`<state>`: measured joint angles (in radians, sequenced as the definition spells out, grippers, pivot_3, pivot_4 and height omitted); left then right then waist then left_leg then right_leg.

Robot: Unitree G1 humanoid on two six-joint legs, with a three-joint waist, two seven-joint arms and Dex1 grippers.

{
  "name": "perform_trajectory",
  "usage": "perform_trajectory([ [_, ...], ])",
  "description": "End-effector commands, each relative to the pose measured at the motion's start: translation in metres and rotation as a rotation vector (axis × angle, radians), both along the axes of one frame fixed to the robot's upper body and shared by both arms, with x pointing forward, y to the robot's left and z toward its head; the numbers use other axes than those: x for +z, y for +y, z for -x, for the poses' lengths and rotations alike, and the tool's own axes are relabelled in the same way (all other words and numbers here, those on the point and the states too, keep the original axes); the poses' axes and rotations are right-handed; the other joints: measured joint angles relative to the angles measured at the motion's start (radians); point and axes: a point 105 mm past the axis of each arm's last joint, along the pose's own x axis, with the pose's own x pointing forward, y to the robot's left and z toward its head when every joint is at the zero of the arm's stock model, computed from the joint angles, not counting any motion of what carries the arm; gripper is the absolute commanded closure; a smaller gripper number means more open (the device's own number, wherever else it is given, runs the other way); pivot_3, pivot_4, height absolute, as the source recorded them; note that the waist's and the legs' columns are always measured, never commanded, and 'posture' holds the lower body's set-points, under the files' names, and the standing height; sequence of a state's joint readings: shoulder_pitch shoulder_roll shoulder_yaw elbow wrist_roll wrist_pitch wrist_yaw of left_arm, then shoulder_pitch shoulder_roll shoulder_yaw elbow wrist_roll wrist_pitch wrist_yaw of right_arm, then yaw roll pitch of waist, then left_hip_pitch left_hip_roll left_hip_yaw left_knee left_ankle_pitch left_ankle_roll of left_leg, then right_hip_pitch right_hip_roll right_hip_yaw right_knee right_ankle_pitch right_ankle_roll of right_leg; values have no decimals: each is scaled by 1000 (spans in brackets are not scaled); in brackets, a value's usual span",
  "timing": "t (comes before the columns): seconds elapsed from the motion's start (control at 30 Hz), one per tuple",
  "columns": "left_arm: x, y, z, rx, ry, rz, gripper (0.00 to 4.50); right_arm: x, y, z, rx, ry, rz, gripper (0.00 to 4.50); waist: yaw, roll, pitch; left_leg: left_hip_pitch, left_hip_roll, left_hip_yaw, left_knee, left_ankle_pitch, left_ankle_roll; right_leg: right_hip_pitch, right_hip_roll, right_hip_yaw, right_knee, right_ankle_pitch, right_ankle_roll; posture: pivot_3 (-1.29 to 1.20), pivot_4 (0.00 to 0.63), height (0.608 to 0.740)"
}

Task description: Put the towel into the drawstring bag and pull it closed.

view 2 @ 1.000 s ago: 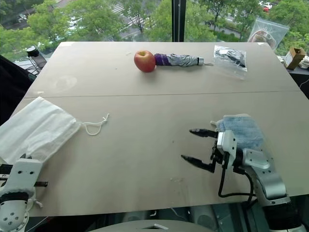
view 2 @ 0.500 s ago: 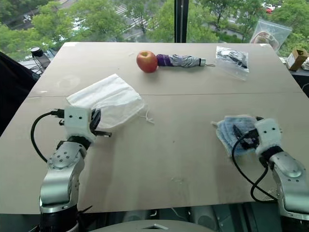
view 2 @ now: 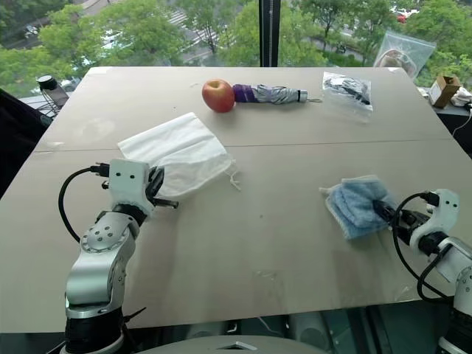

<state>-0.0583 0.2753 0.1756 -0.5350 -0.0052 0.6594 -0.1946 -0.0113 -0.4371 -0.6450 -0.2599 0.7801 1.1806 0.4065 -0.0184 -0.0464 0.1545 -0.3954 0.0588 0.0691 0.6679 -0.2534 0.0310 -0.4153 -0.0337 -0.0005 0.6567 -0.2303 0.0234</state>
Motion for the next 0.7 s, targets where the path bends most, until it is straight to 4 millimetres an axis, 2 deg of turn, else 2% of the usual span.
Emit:
perform_trajectory([
  [0.03,12,-6,3,-9,-47,-3,4443,-16,51,18,240,112,-136,0,-1,0,0,0,0,0,0,0,0,0,0,0,0,0,0,0,150,740],
  [0.17,14,-9,1,-10,-47,4,4443,-21,61,19,283,152,-150,0,-1,-3,-2,1,0,-5,0,0,0,0,2,1,0,0,0,0,150,740],
  [0.27,17,-16,-3,-46,-51,32,4500,-20,67,9,271,138,-175,777,-2,-3,-2,1,0,-7,0,0,0,0,2,1,0,0,0,0,150,740],
  [0.43,23,-28,-4,-122,-63,54,4500,-13,77,-11,222,89,-254,2744,-16,-3,-2,3,0,-10,0,0,0,0,6,5,0,1,-1,0,150,740],
  [0.47,24,-31,-4,-142,-68,52,4500,-11,79,-14,207,75,-281,3252,-21,-2,-1,4,0,-11,0,0,0,-1,6,7,0,1,-2,0,150,740],
  [0.57,29,-35,-5,-175,-84,40,4500,-1,84,-20,201,14,-338,4372,-23,-1,-1,4,0,-12,-1,0,0,-1,9,10,0,1,-2,0,150,740],
  [0.7,37,-41,-10,-210,-104,83,4500,26,94,-20,259,-92,-453,4493,-22,0,0,1,0,-12,-1,0,0,-5,14,12,0,3,-5,0,150,740],
])
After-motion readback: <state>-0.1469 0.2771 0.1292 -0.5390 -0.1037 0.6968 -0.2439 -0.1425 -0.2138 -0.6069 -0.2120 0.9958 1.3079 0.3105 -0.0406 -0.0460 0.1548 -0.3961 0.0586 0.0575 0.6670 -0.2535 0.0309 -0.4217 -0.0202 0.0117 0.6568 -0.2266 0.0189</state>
